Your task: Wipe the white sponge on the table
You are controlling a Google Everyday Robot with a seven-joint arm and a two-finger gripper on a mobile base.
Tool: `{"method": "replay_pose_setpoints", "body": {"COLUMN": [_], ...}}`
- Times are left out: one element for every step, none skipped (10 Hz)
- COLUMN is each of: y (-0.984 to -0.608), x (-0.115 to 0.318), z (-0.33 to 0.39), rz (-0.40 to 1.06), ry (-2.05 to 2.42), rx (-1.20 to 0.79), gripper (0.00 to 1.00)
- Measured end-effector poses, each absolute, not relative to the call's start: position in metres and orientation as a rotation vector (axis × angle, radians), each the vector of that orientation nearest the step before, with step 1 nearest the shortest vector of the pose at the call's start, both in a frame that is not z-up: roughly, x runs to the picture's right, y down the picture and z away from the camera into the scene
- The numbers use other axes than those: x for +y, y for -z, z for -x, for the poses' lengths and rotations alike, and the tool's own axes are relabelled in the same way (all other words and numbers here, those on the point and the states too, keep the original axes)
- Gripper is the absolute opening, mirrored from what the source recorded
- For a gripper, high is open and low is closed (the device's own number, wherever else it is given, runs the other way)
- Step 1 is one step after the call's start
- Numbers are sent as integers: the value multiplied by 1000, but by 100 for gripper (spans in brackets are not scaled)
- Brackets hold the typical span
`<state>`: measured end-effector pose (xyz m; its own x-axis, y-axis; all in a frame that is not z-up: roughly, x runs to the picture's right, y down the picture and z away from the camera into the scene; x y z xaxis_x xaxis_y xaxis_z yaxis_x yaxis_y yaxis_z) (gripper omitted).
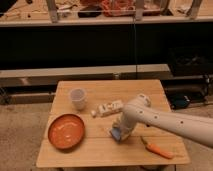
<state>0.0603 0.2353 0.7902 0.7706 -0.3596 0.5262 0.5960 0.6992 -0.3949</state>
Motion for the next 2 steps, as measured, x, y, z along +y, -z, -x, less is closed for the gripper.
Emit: {"method": "replay_pose_setpoints", "body": {"y": [-794, -797], "x": [230, 230], "z": [-51, -48], "rz": [585, 589], "ry": [562, 572], "rx": [-439, -441], "gripper": [55, 58]}}
